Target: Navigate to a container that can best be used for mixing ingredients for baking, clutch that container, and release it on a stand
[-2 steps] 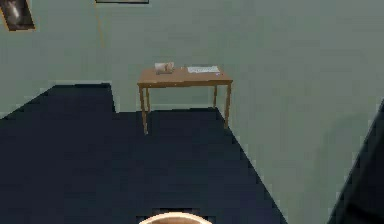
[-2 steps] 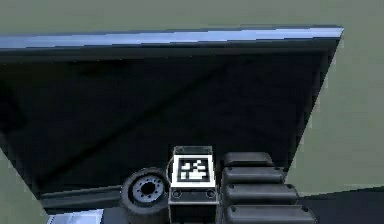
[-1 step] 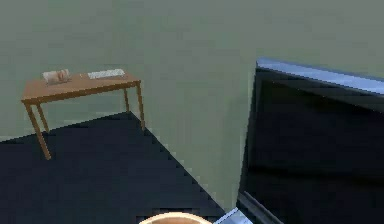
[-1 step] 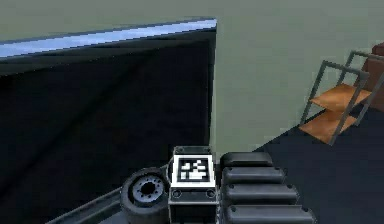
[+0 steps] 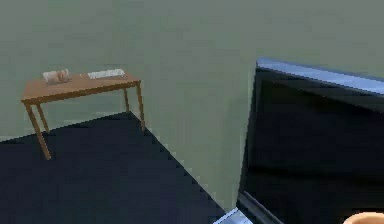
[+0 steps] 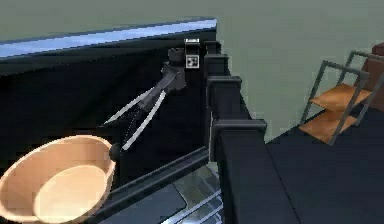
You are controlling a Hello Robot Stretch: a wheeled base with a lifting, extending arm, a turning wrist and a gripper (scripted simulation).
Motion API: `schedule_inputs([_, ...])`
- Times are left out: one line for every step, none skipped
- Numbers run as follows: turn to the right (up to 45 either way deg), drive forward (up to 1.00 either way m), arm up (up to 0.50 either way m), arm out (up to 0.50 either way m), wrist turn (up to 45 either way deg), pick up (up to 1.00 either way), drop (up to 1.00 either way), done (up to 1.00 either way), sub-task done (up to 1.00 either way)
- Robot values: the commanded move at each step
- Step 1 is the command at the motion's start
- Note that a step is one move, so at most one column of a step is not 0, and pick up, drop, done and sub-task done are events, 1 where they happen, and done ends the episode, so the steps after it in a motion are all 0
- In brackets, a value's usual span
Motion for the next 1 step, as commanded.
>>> schedule_inputs([0.0, 0.0, 0.0, 0.0, 39.0, 0.0, 0.0, 0.0, 0.0])
